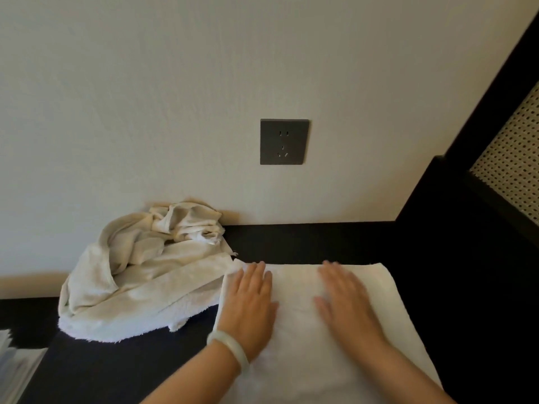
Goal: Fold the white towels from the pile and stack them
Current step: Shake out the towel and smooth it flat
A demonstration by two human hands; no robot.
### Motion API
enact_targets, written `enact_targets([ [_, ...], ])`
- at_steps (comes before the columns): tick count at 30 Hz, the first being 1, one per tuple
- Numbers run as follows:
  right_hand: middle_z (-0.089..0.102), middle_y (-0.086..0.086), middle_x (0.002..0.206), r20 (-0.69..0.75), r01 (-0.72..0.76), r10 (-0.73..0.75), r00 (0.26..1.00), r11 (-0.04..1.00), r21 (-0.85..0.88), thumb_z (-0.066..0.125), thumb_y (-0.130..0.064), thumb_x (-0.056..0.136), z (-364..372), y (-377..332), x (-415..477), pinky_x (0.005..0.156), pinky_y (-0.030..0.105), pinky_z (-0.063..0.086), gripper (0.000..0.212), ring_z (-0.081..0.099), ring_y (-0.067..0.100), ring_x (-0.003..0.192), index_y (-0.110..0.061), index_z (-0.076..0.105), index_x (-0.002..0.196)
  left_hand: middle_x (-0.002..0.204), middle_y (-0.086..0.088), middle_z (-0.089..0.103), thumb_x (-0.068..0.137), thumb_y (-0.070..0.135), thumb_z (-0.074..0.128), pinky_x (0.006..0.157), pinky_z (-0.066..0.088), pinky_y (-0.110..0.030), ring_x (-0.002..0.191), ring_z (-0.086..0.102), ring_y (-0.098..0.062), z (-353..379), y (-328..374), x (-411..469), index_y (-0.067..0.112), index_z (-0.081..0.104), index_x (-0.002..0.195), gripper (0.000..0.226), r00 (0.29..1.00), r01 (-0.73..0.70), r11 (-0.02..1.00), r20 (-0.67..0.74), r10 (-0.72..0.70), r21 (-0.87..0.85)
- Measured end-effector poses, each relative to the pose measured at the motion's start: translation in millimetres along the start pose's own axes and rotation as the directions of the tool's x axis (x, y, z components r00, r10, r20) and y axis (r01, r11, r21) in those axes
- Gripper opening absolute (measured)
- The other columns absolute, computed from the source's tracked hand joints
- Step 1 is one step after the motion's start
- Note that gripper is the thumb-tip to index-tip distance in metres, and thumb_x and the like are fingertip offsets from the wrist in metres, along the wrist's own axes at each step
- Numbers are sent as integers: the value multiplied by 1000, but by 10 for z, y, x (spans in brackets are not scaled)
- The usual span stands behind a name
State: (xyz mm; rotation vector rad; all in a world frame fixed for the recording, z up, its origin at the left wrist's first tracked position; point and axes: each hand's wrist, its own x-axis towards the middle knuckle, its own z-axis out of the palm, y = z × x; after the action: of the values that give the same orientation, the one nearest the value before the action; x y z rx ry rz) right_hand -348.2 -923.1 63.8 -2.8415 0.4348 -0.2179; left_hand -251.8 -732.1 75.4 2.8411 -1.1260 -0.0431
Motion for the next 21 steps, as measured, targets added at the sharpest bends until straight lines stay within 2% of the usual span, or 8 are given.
enact_targets([
  [3,-15,-12,162,200,70,-40,979,986,-149,23,-51,103,175,146,0,119,35,-16,64,-20,7,148,-30,-5,157,159,-2,-26,91,61,-9,117,-20,-46,143,-31,-22,229,-126,-49,25,-17,154,73,997,29,997,69,-34,72],
  [7,-7,-9,165,92,-193,224,970,944,-268,2,-55,98,-43,723,74,123,36,-9,65,-14,7,149,-28,-10,156,156,-3,-35,81,63,-23,117,-22,-44,143,-34,-22,269,-407,-79,25,-26,149,78,993,107,988,43,-112,109],
  [10,-9,-9,165,113,-279,329,938,905,-320,-11,-58,89,-157,856,93,123,43,-5,73,-17,10,149,-29,-12,156,156,-8,-35,78,63,-25,117,-22,-43,144,-32,-25,225,-406,-49,21,-24,151,84,980,181,979,61,-187,94],
  [12,-6,-4,166,39,-279,315,948,887,-369,-7,-57,95,-144,723,104,122,47,-7,70,-15,16,150,-25,-5,157,154,-11,-36,79,63,-25,115,-22,-47,142,-34,-29,197,-323,-9,16,-24,149,85,976,205,974,56,-211,95],
  [14,5,0,165,-14,-216,221,975,933,-289,6,-59,98,-96,448,111,121,45,-12,70,-5,19,152,-22,9,158,153,-11,-36,84,62,-21,113,-25,-49,140,-37,-30,185,-182,13,14,-24,147,80,984,171,978,22,-175,116],
  [17,-16,-9,162,135,7,23,991,975,-221,13,-59,100,153,97,16,115,40,-25,65,-23,11,146,-32,-7,155,156,-6,-32,86,63,-18,113,-26,-46,140,-37,-24,234,-38,-44,24,-24,149,74,995,75,994,66,-80,75],
  [19,-20,-12,160,140,-46,81,987,970,-241,16,-56,101,195,203,-8,118,40,-21,63,-25,8,145,-34,-12,154,158,-3,-32,86,64,-16,117,-22,-44,143,-33,-22,260,-105,-80,30,-26,150,73,992,83,996,89,-86,33],
  [21,-14,-8,164,61,-208,234,970,936,-285,15,-53,102,83,466,10,122,40,-11,64,-16,10,150,-30,-10,156,158,-1,-31,89,63,-12,119,-17,-42,144,-32,-20,240,-227,-100,28,-24,151,72,991,103,993,75,-106,50],
])
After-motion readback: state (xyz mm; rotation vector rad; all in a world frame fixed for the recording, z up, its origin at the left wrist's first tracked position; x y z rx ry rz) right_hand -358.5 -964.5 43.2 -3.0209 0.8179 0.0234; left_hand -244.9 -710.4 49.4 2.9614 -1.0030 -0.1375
